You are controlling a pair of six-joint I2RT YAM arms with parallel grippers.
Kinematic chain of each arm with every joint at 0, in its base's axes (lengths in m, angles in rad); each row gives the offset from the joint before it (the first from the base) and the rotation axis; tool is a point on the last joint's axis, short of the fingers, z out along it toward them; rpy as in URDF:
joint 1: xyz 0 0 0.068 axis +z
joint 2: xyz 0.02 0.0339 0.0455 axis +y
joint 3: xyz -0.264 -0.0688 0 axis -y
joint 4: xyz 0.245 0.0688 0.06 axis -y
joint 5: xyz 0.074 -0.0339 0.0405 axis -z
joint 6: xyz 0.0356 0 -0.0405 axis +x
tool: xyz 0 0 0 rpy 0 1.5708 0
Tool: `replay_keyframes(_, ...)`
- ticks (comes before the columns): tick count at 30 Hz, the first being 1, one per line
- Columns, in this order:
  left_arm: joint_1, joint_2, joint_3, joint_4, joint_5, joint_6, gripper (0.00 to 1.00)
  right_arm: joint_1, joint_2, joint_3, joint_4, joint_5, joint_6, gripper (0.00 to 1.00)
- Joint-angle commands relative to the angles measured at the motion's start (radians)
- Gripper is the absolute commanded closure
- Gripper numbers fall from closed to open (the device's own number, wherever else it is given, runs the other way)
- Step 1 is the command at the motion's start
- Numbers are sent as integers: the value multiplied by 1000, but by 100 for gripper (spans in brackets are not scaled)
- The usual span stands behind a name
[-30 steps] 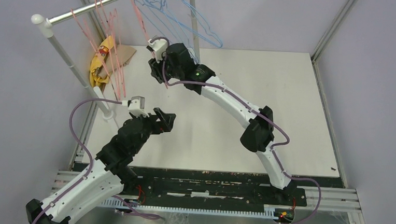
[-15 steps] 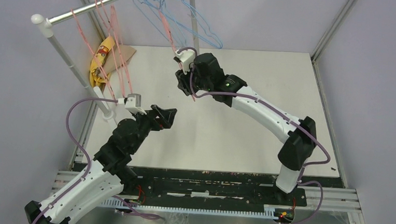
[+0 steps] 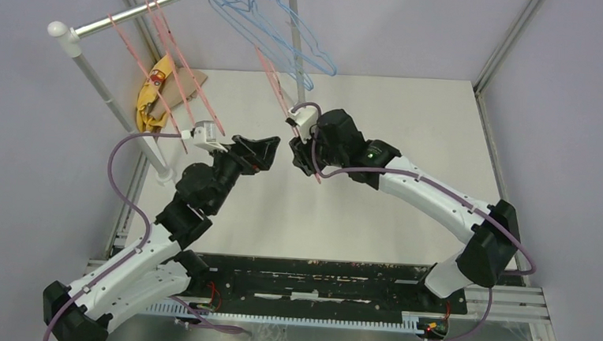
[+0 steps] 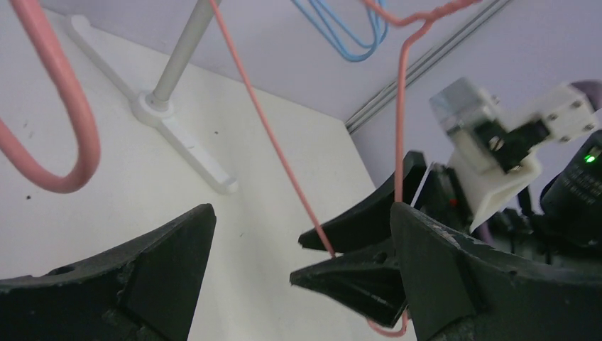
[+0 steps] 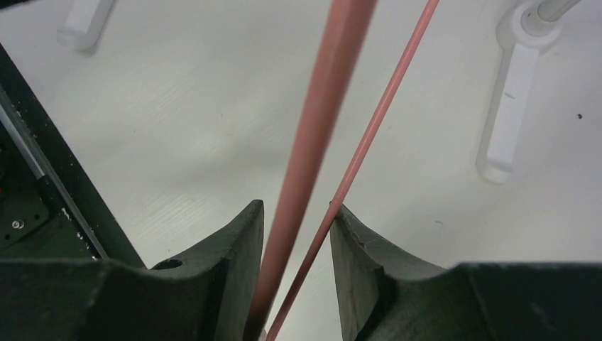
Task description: Organize the hangers
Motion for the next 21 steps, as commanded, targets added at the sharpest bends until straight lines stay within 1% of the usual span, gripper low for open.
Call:
replay_keyframes(1,0,34,63,178,15,-61,1,2,-79,-49,33,-39,20,99)
replay_keyframes(9,-1,104,91,251,17,-69,1,6,-115,-115,26,-89,34,99)
replay_keyframes(12,-1,120,95,294,23,-78,1,14,-119,-121,19,-98,28,99)
replay_keyframes(21,-1,175,133,332,22,-82,1,75,-102,-115,-6,-95,10,99)
